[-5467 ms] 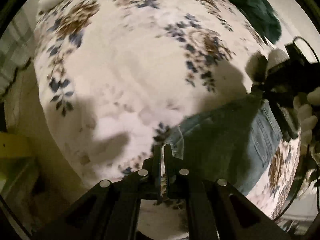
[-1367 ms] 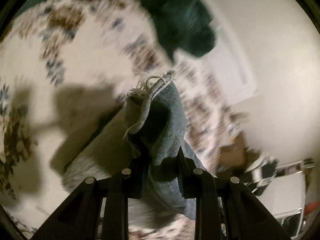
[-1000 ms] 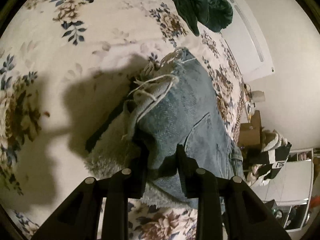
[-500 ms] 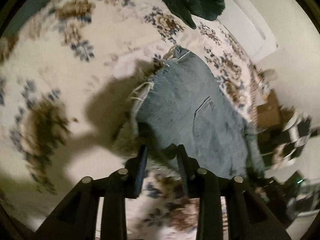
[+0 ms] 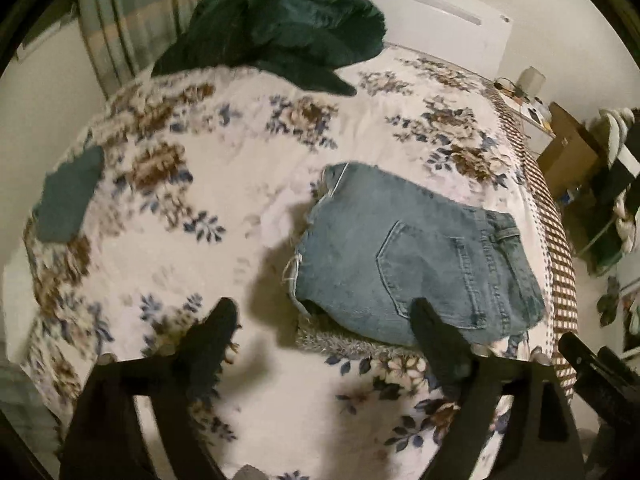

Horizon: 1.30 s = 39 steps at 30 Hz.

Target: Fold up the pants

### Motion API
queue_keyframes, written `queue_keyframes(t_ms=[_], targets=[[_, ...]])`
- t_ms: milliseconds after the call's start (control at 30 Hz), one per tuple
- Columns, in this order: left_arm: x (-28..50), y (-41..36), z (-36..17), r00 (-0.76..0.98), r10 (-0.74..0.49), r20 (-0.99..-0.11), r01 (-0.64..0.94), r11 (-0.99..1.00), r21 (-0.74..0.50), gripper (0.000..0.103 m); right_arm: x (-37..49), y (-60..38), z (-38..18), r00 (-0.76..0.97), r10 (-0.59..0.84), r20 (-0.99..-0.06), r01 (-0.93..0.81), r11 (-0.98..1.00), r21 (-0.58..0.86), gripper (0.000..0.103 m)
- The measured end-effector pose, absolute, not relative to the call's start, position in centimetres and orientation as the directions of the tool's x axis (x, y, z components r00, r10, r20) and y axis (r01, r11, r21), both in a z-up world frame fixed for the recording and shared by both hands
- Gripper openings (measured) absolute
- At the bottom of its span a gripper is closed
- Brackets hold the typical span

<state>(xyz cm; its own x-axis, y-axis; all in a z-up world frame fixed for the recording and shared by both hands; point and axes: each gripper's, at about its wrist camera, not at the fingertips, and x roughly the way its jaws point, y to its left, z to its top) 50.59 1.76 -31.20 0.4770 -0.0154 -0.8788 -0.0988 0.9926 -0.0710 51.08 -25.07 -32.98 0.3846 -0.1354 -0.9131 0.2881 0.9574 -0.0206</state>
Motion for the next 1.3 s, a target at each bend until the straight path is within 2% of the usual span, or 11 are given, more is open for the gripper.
queue_keyframes(t_ms=[133,667,933,1300], targets=[[48.6,1.5,-27.7,0.516,0.026,-0.856,-0.083,0.996,-0.020,0.093,48.7,-24.0,-29.4,0.424,-0.187,-0.886,0.284,0.957,-0.066,0.102],[33.0,-0.1,-12.3,0.691,0.040,-0.722,-0.026,0.999,0.031,0.093,32.5,-22.1,-10.8,0.629,-0.165,-0.759,0.215,0.976,-0.034,0.102],[25.7,-0.6,-7.6,0.729,0.029,-0.684,-0.009,0.999,0.033,0.093,22.2,-20.5,-2.8,0.710,-0.139,-0.691,0.167,0.986,-0.027,0.102],[21.8,0.0,-4.4,0.744,-0.012,-0.668,0.028,1.000,0.013,0.093,14.0,-19.5,4.5,0.752,-0.153,-0.641,0.178,0.984,-0.026,0.102]])
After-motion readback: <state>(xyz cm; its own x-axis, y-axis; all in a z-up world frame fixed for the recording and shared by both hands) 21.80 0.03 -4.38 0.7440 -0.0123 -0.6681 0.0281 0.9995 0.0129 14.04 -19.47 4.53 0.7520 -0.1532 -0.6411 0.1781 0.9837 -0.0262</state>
